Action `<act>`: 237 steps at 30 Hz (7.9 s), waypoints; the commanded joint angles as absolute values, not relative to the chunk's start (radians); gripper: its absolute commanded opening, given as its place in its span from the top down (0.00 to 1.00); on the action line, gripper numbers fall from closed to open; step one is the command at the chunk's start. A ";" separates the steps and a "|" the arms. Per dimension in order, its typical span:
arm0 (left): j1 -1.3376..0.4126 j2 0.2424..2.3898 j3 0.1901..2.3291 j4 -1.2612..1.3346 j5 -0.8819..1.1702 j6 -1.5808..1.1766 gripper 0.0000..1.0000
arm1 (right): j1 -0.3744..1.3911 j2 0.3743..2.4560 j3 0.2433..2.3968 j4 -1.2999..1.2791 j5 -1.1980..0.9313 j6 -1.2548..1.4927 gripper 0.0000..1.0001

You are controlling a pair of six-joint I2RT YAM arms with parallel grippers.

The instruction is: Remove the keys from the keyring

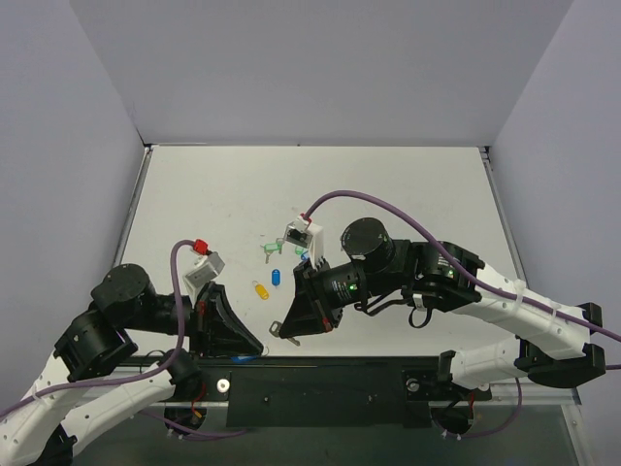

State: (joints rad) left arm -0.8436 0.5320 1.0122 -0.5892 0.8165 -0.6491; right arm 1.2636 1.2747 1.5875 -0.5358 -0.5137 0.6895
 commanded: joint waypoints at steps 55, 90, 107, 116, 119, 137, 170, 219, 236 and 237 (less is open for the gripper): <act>-0.847 0.229 0.813 -0.818 -0.054 -0.597 1.00 | 0.836 1.298 1.252 -0.650 0.183 0.703 1.00; -0.848 0.233 0.801 -0.802 -0.097 -0.618 1.00 | 0.721 1.370 1.296 -0.595 0.026 0.681 0.47; -0.847 0.678 0.742 -0.359 -0.058 -0.681 1.00 | 0.719 1.026 1.155 -0.724 0.132 0.723 0.30; -0.847 0.951 0.839 -0.220 -0.061 -0.684 1.00 | 0.719 0.979 1.143 -0.742 0.140 0.723 0.28; -0.847 1.018 0.897 -0.201 -0.070 -0.672 1.00 | 0.719 0.973 1.134 -0.746 0.138 0.721 0.28; -0.723 1.359 1.373 -0.347 -0.075 -0.600 0.23 | 0.718 0.905 1.186 -0.818 0.160 0.707 0.26; -0.226 0.908 0.476 0.175 -0.565 -0.262 0.24 | 0.719 0.769 1.232 -0.758 0.175 0.627 0.18; -0.057 1.463 0.261 1.081 -0.202 -0.094 0.12 | 0.287 0.943 0.289 0.552 0.485 0.039 0.01; -0.058 1.465 0.261 1.083 -0.201 -0.094 0.11 | 0.103 1.373 0.239 1.093 0.439 0.109 0.00; -0.058 1.463 0.261 1.081 -0.202 -0.094 0.11 | 0.057 1.358 0.251 1.025 0.396 0.132 0.00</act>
State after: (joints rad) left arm -0.0570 1.4677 0.2531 1.0138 -0.2089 -0.0959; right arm 0.1474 1.3876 0.1299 1.0832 0.5137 0.0593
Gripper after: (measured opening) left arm 0.890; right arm 1.000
